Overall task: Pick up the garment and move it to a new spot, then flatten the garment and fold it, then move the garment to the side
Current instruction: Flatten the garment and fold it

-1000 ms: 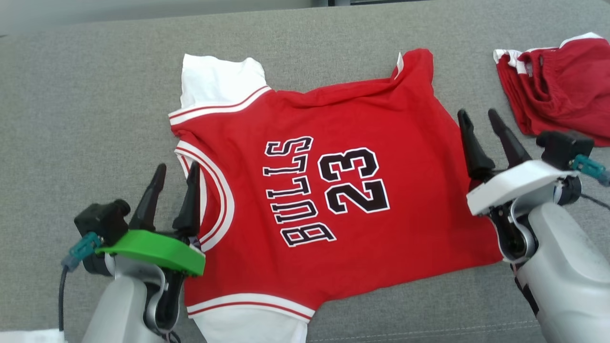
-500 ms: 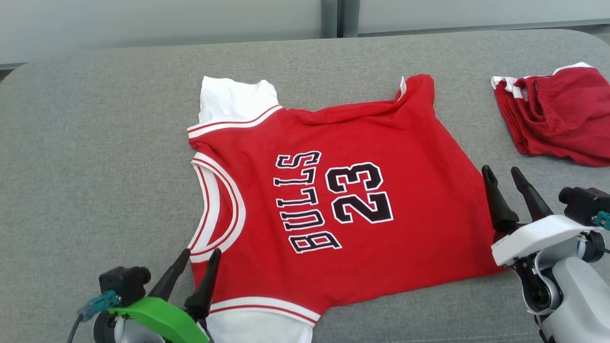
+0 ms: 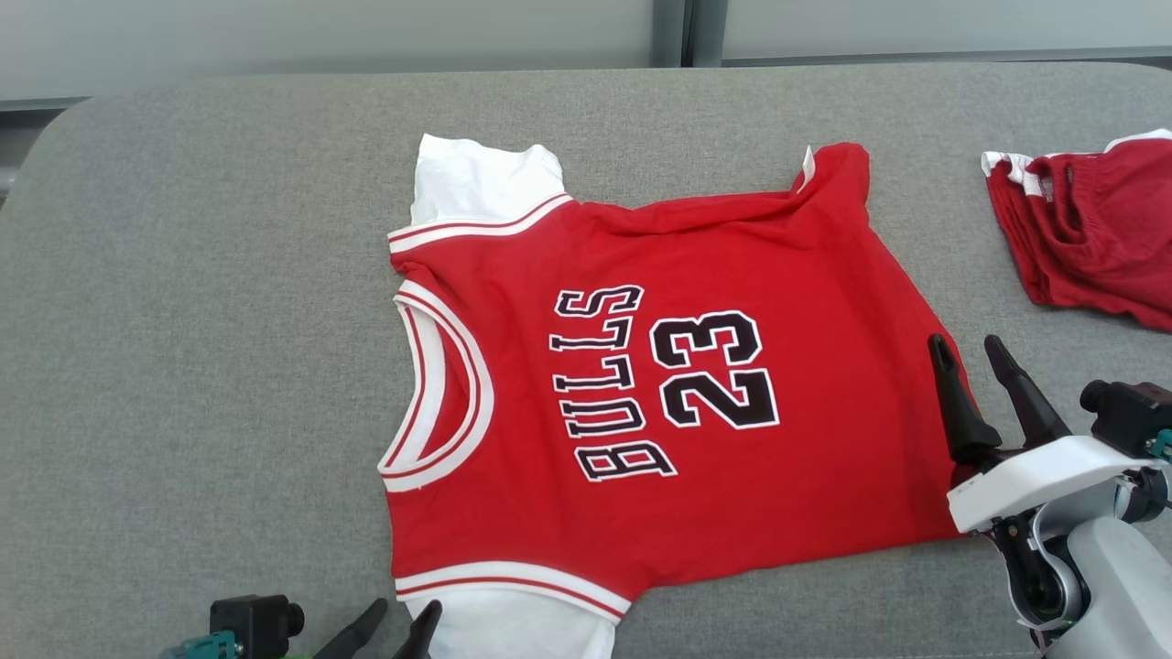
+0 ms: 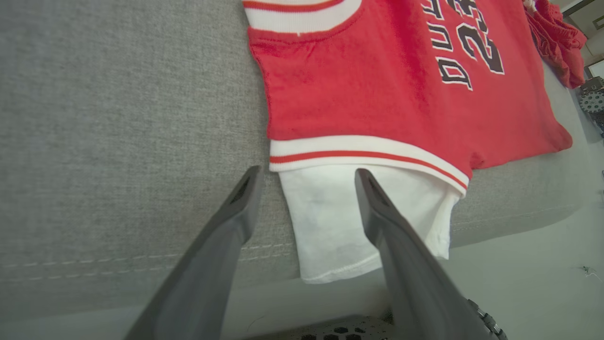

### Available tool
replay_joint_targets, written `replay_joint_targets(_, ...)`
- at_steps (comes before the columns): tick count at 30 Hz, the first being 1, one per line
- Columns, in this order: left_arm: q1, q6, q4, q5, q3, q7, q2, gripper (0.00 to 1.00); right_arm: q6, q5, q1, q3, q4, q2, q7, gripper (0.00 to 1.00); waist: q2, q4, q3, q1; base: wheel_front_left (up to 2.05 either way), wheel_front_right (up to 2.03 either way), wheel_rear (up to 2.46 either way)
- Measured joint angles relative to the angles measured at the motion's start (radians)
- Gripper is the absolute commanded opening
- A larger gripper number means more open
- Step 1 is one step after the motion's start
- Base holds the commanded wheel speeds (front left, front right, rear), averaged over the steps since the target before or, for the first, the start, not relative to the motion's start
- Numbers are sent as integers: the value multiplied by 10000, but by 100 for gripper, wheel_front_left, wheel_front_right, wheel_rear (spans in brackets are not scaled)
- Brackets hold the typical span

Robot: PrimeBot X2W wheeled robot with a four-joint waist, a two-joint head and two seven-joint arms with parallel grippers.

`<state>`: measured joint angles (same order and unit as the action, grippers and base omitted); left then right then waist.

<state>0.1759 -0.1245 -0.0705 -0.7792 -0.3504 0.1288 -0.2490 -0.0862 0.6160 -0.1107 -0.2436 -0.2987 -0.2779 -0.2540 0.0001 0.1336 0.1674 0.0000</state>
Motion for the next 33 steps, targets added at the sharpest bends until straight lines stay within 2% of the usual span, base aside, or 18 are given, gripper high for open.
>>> replay_joint_targets(5,-17,0,59,-117,111,25,0,100,25,0,-1,-17,86,0,105,100,0,-168,142,0,0,0,0)
replay_joint_targets(13,-30,2,-169,-182,424,42,-42,100,253,50,207,86,46,-61,272,100,0,-514,346,0,0,0,0)
replay_joint_targets(20,-307,4,-466,-244,382,130,36,100,261,194,373,153,-65,-52,378,100,0,-662,525,0,0,0,0)
replay_joint_targets(21,-358,4,-491,-249,378,132,56,84,261,219,388,148,-105,-44,443,100,0,-671,536,0,0,0,0)
replay_joint_targets(22,-358,4,-491,-249,378,132,56,51,261,219,388,148,-105,-44,443,100,0,-671,536,0,0,0,0)
replay_joint_targets(23,-457,4,-499,-249,328,140,75,23,261,324,394,121,-222,-40,539,100,0,-691,557,0,0,0,0)
replay_joint_targets(24,-457,4,-499,-249,328,140,75,0,261,324,394,121,-222,-40,539,100,0,-691,557,0,0,0,0)
replay_joint_targets(33,-972,4,-186,-171,290,-244,201,0,268,543,632,251,-571,-44,625,100,0,-742,629,0,0,0,0)
